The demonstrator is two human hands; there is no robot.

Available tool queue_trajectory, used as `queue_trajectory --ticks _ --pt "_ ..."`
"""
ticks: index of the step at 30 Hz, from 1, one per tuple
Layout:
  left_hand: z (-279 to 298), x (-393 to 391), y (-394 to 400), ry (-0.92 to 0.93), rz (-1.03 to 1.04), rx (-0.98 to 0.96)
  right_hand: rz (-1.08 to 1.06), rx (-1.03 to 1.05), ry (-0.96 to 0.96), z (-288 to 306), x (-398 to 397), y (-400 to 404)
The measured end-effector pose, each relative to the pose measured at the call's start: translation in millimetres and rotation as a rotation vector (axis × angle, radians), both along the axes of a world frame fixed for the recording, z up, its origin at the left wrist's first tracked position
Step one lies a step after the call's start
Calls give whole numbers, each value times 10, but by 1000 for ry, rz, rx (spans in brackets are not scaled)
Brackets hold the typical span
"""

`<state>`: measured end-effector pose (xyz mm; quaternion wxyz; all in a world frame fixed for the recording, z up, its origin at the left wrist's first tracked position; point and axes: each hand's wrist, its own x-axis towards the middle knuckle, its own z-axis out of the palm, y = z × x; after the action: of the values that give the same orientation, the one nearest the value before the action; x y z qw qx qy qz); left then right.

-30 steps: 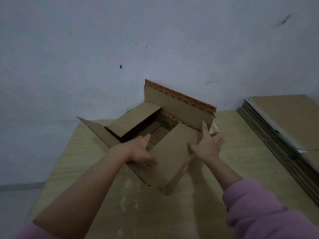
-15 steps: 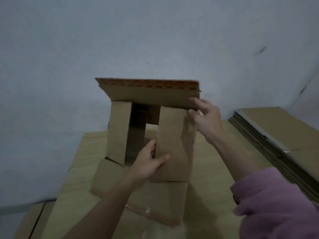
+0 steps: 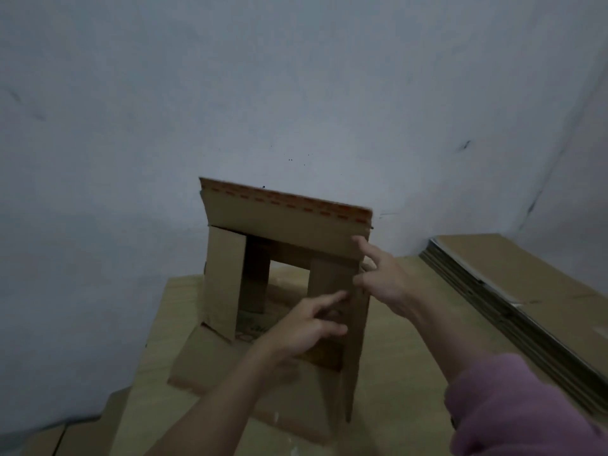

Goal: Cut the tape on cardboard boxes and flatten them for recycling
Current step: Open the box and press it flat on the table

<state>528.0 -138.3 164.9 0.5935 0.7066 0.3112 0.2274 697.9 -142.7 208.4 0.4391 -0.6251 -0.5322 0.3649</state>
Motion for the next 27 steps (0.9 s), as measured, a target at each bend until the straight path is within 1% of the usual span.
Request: queue_trajectory --ticks 2,4,6,9,12,15,17,18,21,23,25,27 --pt "-47 -112 87 45 94 11 28 -34 -62 9 6 -84" --pt "-61 -228 207 30 237 -18 37 -49 -99 11 24 -144" --pt "-79 -346 358 11 330 -54 31 -47 -111 9 62 -191" --pt "-157 -458 550 42 371 -110 56 -37 -126 -26 141 -248" --pt "-190 -475 612 55 365 -187 57 -25 -180 -77 217 -265" --pt "-254 -515 669 37 410 -186 62 4 -254 -115 300 -229" --pt "-286 -618 739 43 484 -144 69 26 -330 -130 366 -183" --pt "-281 -692 782 17 533 -142 60 49 -390 -124 398 -171" --pt "-207 -903 870 -103 654 -200 27 201 -618 -99 499 -159" --pt "-135 -1003 888 -97 712 -237 30 199 -766 -59 521 -187" --pt "-69 -1053 844 -62 756 -257 49 162 -773 -57 490 -229" --pt "-55 -1099 817 -54 818 -195 71 165 -754 -103 409 -262"
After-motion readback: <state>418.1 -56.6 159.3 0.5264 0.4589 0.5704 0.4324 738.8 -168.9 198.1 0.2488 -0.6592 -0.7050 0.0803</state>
